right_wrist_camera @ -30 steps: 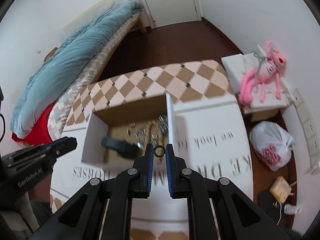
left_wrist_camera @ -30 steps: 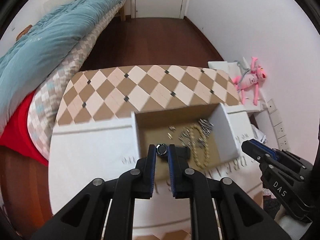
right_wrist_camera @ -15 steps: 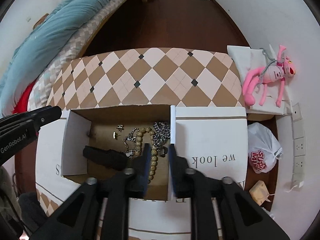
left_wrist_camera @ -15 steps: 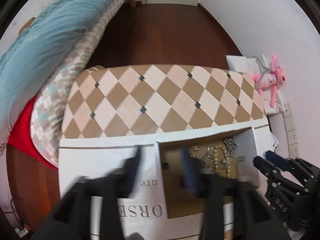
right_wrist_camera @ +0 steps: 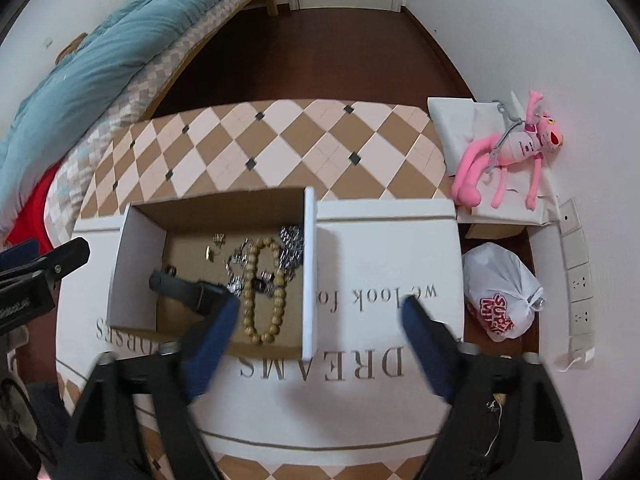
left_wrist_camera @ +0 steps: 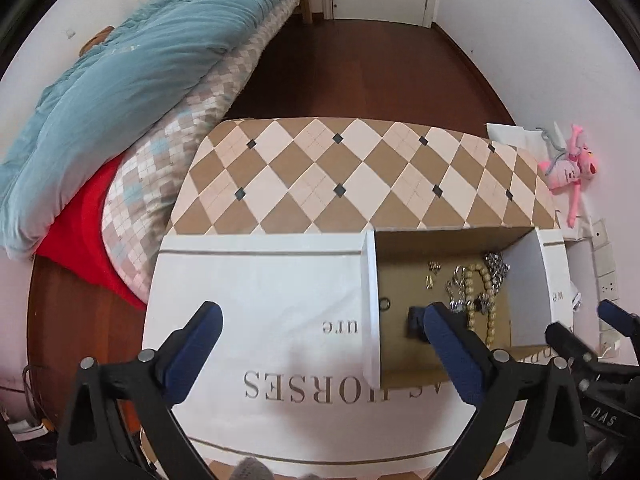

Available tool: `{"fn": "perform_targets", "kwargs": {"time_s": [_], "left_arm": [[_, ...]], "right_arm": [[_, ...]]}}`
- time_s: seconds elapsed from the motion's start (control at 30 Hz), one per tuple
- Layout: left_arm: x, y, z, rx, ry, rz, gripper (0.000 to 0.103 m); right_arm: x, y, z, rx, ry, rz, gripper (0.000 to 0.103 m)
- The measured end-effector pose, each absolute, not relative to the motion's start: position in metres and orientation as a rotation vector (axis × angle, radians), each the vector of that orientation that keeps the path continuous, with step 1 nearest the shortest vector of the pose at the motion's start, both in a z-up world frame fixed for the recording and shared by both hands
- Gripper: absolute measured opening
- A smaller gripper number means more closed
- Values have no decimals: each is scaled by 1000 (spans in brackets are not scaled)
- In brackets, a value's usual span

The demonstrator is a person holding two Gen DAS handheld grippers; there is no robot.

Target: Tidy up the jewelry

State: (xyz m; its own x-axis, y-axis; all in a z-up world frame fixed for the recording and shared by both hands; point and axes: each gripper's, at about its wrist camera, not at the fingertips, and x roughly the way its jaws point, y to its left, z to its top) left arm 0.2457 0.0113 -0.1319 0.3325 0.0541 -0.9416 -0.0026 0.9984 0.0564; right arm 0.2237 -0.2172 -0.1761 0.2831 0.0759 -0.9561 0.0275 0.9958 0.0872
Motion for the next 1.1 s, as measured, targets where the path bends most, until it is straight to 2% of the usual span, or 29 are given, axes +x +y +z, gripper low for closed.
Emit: {"fn": "perform_targets", "kwargs": {"time_s": [0.23, 0.57, 1.1], "left_arm": [[224, 4, -139, 49, 1243, 34, 103], [206, -5, -132, 35, 1234, 31, 103], [128, -11, -21, 20, 1024, -4, 103]], "right_arm": [[208, -210, -188, 71, 1301, 4, 103], [196, -218, -174, 75, 1261, -31, 103], [114, -231, -54, 106, 1020, -66, 103]]}}
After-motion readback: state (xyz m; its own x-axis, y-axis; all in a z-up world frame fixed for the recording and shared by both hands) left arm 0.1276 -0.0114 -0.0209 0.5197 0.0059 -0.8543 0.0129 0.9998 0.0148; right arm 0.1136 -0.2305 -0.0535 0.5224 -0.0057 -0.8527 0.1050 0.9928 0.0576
